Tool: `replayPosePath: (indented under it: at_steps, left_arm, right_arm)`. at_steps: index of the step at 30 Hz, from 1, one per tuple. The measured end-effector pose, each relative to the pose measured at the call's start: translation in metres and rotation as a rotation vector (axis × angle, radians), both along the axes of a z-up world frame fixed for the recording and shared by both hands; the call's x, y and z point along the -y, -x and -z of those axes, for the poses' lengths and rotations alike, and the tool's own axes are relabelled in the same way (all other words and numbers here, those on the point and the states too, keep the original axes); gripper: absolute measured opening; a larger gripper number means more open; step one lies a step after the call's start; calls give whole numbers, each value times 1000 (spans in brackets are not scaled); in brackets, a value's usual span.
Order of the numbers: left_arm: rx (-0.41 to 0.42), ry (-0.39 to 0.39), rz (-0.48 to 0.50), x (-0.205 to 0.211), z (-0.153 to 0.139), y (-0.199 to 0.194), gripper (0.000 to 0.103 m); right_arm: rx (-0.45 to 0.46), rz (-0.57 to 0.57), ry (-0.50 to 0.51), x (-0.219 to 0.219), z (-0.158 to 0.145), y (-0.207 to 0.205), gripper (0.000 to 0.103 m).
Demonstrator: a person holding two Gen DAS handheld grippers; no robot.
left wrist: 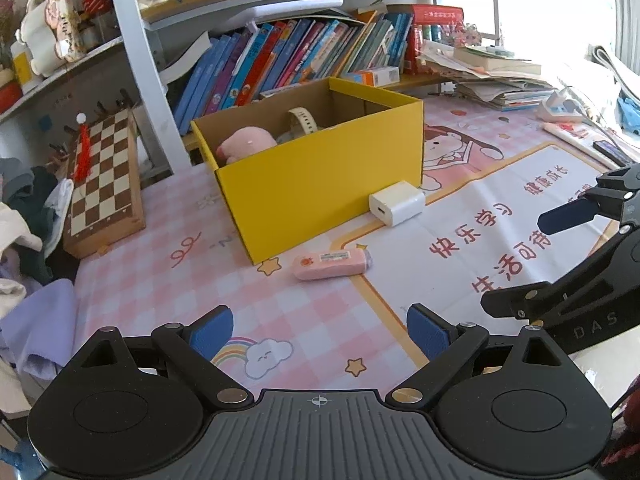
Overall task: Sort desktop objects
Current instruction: 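Move the right tool onto the white block while the left tool approaches the pink stick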
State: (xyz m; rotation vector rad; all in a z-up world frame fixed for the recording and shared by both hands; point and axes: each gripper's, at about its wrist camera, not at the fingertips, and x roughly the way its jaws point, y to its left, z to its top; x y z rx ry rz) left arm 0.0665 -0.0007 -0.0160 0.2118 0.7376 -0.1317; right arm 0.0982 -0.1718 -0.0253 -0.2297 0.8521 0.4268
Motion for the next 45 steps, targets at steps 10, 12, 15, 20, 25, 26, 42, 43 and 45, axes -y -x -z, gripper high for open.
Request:
replayPosePath:
  at_steps: [10, 12, 15, 20, 25, 26, 42, 43, 45]
  left_arm:
    - [1, 1, -4, -2, 2, -8, 96]
    - [-2, 3, -8, -2, 2, -10, 96]
    - [-6, 5, -15, -2, 3, -13, 96]
    - [-12, 9, -26, -3, 5, -19, 96]
    - [-19, 12, -36, -3, 7, -24, 96]
    - [-20, 12, -36, -2, 7, -26, 96]
    - [-25, 27, -93, 3, 11, -57, 96]
    - [-27, 28, -99, 3, 12, -59, 96]
    - [-33, 30, -109, 4, 14, -63, 96]
  right_arm:
    - [6, 7, 9, -2, -1, -8, 93]
    - [6, 2, 13, -3, -1, -10, 93]
    - [1, -4, 16, -4, 0, -14, 93]
    - [-10, -17, 20, -4, 2, -21, 93]
    - [-17, -22, 22, -3, 4, -30, 93]
    - [-18, -23, 23, -2, 4, -32, 93]
    - [-23, -60, 30, 5, 7, -75, 93]
    - [-25, -64, 31, 5, 8, -78, 93]
    - [-29, -71, 30, 6, 9, -85, 93]
